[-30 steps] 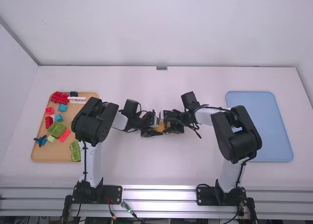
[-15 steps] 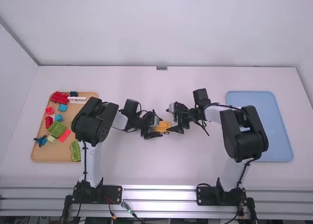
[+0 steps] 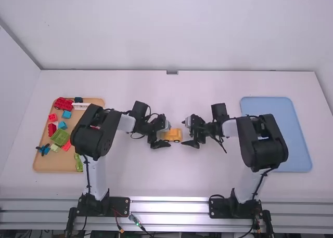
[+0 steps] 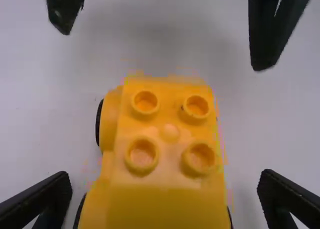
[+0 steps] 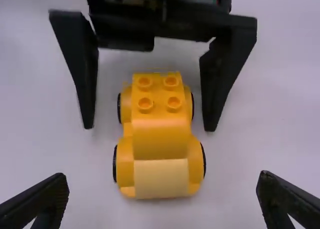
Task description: Assemble lego blocks to make yellow taxi
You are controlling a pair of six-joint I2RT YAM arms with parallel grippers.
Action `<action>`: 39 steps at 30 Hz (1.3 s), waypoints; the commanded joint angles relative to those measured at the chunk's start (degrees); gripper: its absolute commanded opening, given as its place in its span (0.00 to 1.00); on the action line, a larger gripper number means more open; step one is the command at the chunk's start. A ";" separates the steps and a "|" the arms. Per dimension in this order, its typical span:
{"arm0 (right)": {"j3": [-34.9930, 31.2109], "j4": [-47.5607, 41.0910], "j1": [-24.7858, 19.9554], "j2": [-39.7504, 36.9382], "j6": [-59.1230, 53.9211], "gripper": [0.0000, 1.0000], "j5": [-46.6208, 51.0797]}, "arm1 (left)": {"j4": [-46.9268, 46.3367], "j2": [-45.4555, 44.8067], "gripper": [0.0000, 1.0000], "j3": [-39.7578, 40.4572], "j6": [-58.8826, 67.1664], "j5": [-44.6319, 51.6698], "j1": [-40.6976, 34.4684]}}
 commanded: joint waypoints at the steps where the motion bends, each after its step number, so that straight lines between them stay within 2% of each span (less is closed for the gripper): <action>1: -1.81 4.11 2.75 -1.55 8.55 0.99 5.22 | -6.58 -3.37 0.99 2.38 3.65 -5.88 0.46; 6: -2.34 9.18 7.17 -1.53 9.51 0.99 6.27 | -23.58 -7.69 0.99 9.73 4.02 -12.11 0.50; 10: -2.29 11.93 9.07 -1.31 11.41 0.99 11.19 | -36.63 -10.12 0.99 16.52 4.09 -18.01 0.48; 15: -1.88 16.39 9.35 1.88 12.22 0.99 10.38 | -43.69 -11.80 0.99 21.03 4.04 -19.10 0.50; 20: 2.64 13.35 9.09 5.99 13.18 0.99 6.97 | -39.45 -15.87 0.99 17.73 3.61 -17.42 0.52; 24: 5.60 9.51 9.11 7.72 10.91 0.99 4.74 | -33.59 -19.61 0.99 13.73 -2.23 -21.09 0.50; 29: 7.04 9.33 10.08 9.42 10.95 0.99 6.14 | -26.49 -24.52 0.99 8.09 -6.05 -24.39 0.52; 35: 8.22 8.81 10.75 11.19 11.21 0.76 5.81 | -13.11 -31.69 0.99 -0.66 -14.78 -30.42 0.52; 36: 8.22 9.01 10.75 11.19 11.15 0.67 5.88 | -8.52 -33.14 0.99 -2.93 -19.50 -34.40 0.52; 39: 8.20 8.79 10.64 11.19 11.17 0.53 5.88 | -1.95 -34.51 0.99 -5.95 -27.15 -42.42 0.52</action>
